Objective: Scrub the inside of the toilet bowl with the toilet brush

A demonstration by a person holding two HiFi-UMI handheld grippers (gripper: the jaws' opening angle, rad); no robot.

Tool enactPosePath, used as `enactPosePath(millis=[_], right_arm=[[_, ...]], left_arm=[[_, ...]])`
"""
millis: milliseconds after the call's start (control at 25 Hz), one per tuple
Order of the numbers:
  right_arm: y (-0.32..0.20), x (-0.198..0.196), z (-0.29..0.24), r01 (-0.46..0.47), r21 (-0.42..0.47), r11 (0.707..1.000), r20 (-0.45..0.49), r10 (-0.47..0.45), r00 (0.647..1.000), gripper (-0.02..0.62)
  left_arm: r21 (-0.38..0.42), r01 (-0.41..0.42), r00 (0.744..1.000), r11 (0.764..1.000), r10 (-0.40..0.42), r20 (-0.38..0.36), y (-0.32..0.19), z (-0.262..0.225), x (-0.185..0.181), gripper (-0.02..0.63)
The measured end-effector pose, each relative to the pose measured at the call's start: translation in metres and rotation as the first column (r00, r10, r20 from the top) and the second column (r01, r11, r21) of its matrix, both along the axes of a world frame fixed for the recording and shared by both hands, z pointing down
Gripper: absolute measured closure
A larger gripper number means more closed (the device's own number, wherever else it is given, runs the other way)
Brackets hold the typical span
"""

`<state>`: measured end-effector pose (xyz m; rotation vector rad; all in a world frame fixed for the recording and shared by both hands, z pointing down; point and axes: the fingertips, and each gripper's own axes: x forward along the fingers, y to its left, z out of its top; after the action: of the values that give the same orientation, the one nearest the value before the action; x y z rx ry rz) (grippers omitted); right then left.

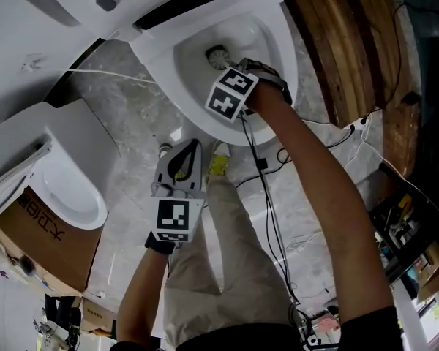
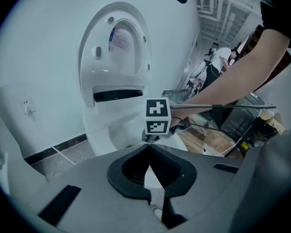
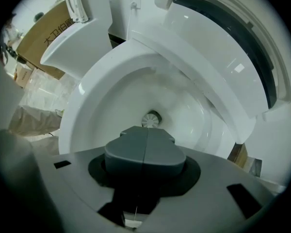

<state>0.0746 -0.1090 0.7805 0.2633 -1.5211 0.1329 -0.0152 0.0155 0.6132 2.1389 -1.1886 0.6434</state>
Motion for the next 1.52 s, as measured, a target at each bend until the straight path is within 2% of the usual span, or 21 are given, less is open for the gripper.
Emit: enactPosePath(millis=[200, 440, 640, 720, 800, 960, 1120, 1240, 1360, 1520], right_arm=[[0.005, 0.002, 0.007, -0.074, 0.003, 0.997, 0.032, 0.074, 0.997, 0.431], [0.015, 0.007, 0.020, -0.169, 0.115, 0.979, 0.097, 0.159, 0.983, 0.436], [0.007, -0.003, 0.027, -0.232, 0.218, 0.948, 0.140, 0.205, 0.969, 0.442], [0.002, -0.009, 0.026, -0.220, 0.219, 0.950, 0.125, 0.197, 0.973, 0.442], [0.003, -0.011, 0.023, -0.174, 0.187, 0.967, 0.088, 0.160, 0.983, 0.437], [-0.001, -0.009, 0.007, -0.070, 0.080, 0.994, 0.009, 0.069, 0.998, 0.436], [-0.001, -0.009, -0.007, -0.026, -0.006, 1.000, -0.034, 0.025, 0.999, 0.434], [0.009, -0.009, 0.000, -0.059, 0.014, 0.998, -0.026, 0.059, 0.998, 0.434], [0.020, -0.008, 0.015, -0.088, 0.080, 0.993, -0.016, 0.090, 0.996, 0.433], [0.037, -0.018, 0.028, -0.002, 0.190, 0.982, -0.050, 0.012, 0.999, 0.434]], left_arm=[[-0.021, 0.012, 1.000, 1.000, -0.012, 0.005, 0.009, 0.007, -0.004, 0.588], [-0.026, 0.032, 0.999, 0.999, -0.032, 0.004, 0.013, 0.012, -0.009, 0.588], [-0.038, 0.067, 0.998, 0.997, -0.067, 0.002, 0.023, 0.010, -0.019, 0.588], [-0.042, 0.066, 0.998, 0.997, -0.066, 0.004, 0.028, 0.008, -0.020, 0.588], [-0.037, 0.067, 0.998, 0.997, -0.067, 0.003, 0.033, 0.004, -0.020, 0.588], [-0.027, 0.065, 0.998, 0.998, -0.065, -0.001, 0.037, -0.005, -0.021, 0.588], [-0.018, 0.067, 0.998, 0.998, -0.067, -0.009, 0.038, -0.011, -0.019, 0.588], [-0.025, 0.067, 0.998, 0.997, -0.068, -0.018, 0.042, -0.014, -0.016, 0.588], [-0.029, 0.073, 0.997, 0.997, -0.074, -0.028, 0.044, -0.012, -0.014, 0.588], [-0.052, 0.088, 0.996, 0.995, -0.089, -0.023, 0.053, 0.003, -0.020, 0.588]])
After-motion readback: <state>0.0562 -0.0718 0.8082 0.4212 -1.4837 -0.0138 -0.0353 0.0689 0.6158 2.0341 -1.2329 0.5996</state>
